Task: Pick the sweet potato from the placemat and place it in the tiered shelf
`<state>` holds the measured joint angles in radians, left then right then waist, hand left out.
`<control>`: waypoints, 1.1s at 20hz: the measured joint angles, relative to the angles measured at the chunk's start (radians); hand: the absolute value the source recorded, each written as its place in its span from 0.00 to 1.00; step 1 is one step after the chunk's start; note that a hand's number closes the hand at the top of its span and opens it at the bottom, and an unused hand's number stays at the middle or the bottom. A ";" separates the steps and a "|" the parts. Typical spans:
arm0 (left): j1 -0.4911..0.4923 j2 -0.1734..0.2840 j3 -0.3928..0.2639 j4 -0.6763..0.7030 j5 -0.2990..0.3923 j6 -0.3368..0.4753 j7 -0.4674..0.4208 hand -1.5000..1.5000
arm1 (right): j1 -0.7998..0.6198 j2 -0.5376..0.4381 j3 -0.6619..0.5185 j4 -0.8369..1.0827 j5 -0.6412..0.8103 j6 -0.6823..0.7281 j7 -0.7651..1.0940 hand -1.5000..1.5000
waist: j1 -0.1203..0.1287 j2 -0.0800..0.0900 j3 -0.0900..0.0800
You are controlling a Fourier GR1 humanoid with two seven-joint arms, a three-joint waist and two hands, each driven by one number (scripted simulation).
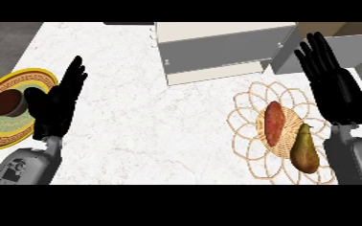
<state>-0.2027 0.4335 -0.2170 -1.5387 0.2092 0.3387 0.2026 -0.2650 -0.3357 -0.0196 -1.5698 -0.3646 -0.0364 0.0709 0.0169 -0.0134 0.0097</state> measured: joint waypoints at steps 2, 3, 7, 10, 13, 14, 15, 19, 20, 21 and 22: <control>0.002 -0.011 0.021 0.000 -0.010 0.003 -0.012 0.50 | -0.025 0.000 -0.004 0.048 -0.001 0.039 -0.020 1.00 | -0.004 0.006 -0.004; 0.010 -0.013 0.032 -0.009 -0.014 0.005 -0.024 0.50 | -0.039 -0.004 -0.004 0.068 -0.003 0.063 -0.024 1.00 | -0.004 0.008 -0.005; 0.035 -0.017 0.066 -0.067 -0.015 0.023 -0.052 0.50 | -0.085 -0.037 0.002 0.181 0.051 0.095 -0.048 0.00 | 0.001 0.014 -0.009; 0.071 -0.036 0.073 -0.084 0.000 0.016 -0.079 0.50 | -0.093 -0.018 -0.062 0.275 0.006 0.079 -0.050 0.00 | 0.002 0.016 -0.009; 0.111 -0.041 0.089 -0.114 0.008 0.002 -0.088 0.50 | -0.083 -0.027 -0.109 0.315 -0.059 0.172 -0.097 0.00 | -0.004 0.015 -0.009; 0.110 -0.044 0.092 -0.118 0.007 0.004 -0.082 0.50 | -0.079 -0.047 -0.125 0.334 -0.080 0.225 -0.114 0.00 | -0.006 0.015 -0.009; 0.106 -0.050 0.096 -0.108 0.004 0.004 -0.088 0.50 | -0.082 -0.069 -0.133 0.339 -0.094 0.271 -0.122 0.00 | -0.009 0.015 -0.009; 0.125 -0.051 0.101 -0.125 0.000 0.002 -0.085 0.50 | -0.068 -0.190 -0.118 0.272 -0.107 0.419 -0.060 0.00 | -0.017 0.011 -0.010; 0.133 -0.058 0.096 -0.124 -0.005 0.004 -0.090 0.50 | -0.069 -0.220 -0.101 0.255 -0.088 0.447 -0.049 0.00 | -0.017 0.011 -0.010; 0.131 -0.060 0.096 -0.121 -0.006 0.006 -0.091 0.50 | -0.069 -0.253 -0.087 0.233 -0.076 0.478 -0.032 0.00 | -0.020 0.010 -0.010; 0.136 -0.063 0.096 -0.123 -0.008 0.007 -0.091 0.50 | -0.064 -0.284 -0.072 0.207 -0.064 0.506 -0.014 0.00 | -0.023 0.009 -0.011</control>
<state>-0.0668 0.3705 -0.1214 -1.6613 0.2017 0.3459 0.1115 -0.3292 -0.6194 -0.0920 -1.3630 -0.4286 0.4694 0.0574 -0.0057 -0.0045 -0.0011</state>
